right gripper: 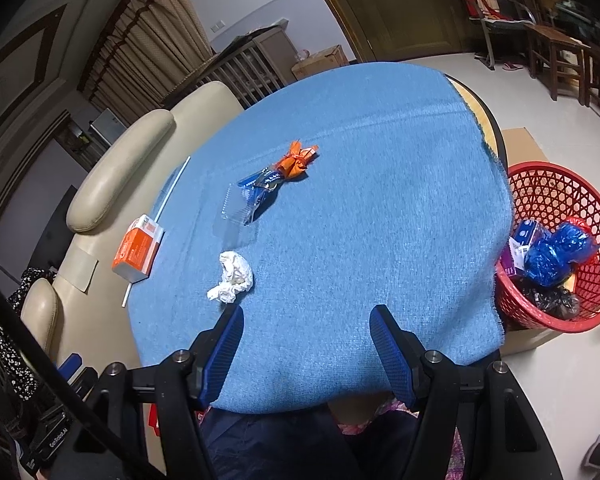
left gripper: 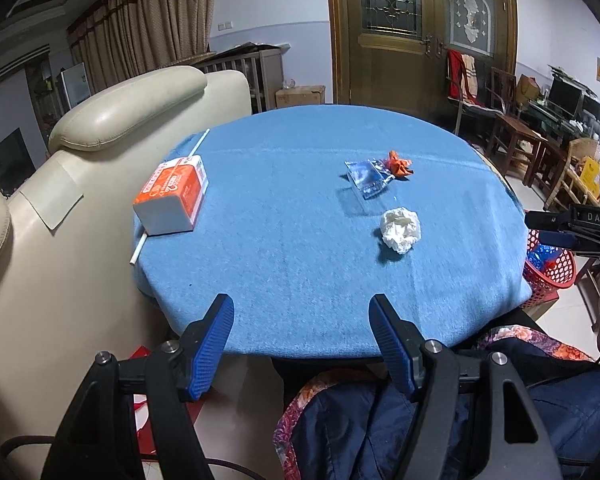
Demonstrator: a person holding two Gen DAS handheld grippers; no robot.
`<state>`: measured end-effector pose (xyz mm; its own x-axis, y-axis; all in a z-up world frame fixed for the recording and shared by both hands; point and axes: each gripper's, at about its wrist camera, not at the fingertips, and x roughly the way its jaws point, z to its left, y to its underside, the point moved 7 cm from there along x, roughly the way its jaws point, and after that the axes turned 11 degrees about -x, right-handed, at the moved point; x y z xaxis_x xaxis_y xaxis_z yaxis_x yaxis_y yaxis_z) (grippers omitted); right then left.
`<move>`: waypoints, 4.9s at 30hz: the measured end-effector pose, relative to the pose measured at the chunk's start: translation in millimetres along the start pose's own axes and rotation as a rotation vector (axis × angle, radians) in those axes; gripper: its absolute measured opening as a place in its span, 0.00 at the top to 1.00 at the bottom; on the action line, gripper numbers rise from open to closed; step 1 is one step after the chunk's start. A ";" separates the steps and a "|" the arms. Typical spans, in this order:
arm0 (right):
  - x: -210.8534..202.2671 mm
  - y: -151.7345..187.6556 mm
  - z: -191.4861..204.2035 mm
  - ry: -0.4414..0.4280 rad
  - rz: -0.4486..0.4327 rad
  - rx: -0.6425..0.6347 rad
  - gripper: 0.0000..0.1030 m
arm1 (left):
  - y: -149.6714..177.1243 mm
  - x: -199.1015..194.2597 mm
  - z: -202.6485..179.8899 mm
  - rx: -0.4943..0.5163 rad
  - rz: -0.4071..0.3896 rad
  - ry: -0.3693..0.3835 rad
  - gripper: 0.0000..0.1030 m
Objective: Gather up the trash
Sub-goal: 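Return both tools over the table toward the tissue and wrapper, then grasp the orange mesh wrapper with the right tool while the left tool grasps the white tissue, then lift the orange wrapper and white tissue off the table with both tools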
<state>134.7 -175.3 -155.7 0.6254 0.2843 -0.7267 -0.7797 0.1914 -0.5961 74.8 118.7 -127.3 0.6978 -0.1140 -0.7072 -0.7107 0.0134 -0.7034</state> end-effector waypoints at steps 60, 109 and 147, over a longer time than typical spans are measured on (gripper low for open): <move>266.4 -183.2 -10.1 0.061 0.322 0.097 0.64 | -17.6 191.1 -128.6 0.006 0.391 0.327 0.61; -47.4 -52.5 22.5 -0.136 -0.117 -0.133 0.65 | -87.1 -17.9 -142.5 0.176 -0.207 0.036 0.68; -52.1 -35.6 -10.5 -0.101 -0.110 -0.063 0.65 | -80.4 0.1 -164.8 0.214 -0.165 0.031 0.68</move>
<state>130.2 -206.7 -100.3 0.6983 0.3582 -0.6197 -0.7011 0.1680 -0.6930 117.2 -46.1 -59.0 0.7974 -0.1619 -0.5813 -0.5500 0.2012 -0.8106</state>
